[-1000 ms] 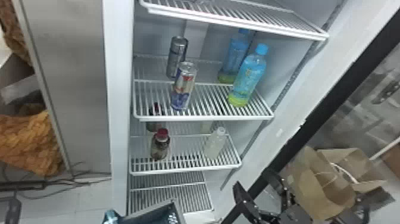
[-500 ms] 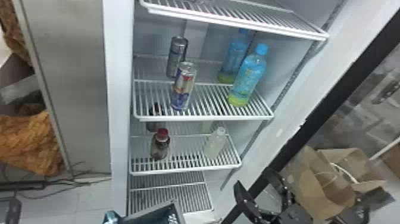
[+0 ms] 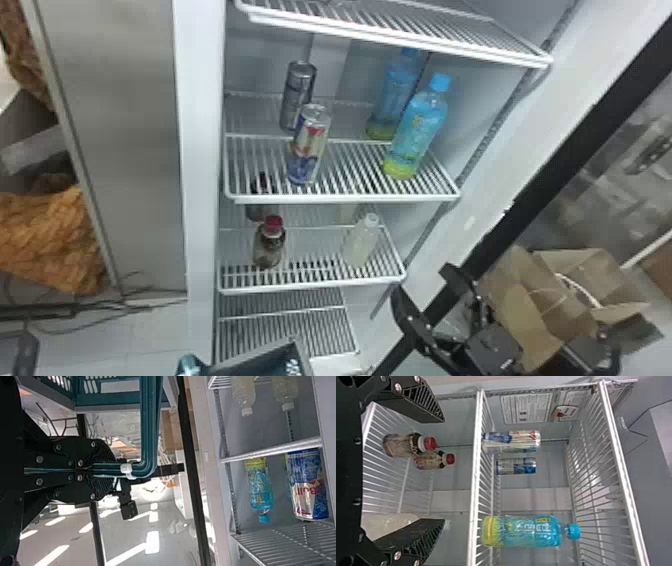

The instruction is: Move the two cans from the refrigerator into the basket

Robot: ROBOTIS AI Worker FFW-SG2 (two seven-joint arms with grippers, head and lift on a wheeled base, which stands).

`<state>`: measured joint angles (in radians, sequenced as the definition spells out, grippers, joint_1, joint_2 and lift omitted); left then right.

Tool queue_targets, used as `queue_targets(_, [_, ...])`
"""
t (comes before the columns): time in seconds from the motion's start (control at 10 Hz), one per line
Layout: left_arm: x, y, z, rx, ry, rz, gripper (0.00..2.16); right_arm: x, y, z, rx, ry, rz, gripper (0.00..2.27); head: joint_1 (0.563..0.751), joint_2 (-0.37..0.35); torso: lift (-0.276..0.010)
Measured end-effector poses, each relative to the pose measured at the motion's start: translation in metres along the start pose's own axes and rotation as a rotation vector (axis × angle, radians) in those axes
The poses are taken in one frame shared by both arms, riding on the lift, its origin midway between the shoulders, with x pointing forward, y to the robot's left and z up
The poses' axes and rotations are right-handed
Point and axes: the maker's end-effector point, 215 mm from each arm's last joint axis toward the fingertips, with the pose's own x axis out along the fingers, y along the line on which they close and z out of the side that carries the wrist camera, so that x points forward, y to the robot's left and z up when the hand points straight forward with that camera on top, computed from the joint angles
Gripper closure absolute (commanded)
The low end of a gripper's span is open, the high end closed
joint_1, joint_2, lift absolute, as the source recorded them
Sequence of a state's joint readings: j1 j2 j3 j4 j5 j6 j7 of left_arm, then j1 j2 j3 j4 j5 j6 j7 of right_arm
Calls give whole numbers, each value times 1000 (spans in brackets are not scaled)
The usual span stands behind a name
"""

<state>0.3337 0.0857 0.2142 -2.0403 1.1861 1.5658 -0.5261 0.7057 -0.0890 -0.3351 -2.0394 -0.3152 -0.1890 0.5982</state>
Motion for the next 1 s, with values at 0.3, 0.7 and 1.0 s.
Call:
queue_targets(0.3, [0,0,0,-2,-1,-2,1197,18,3,9,-2,-29,7,144,695,-350,-35])
queue_targets(0.7, [0,-1,1,0,-2,-5,1197,44,13,13,22,-51,29,142,695,-350,-35])
queue_targets(1.0, [0,-2,2,1,-4,-5,1197,70,19,18,36,-66,43,142,695,-350,-35])
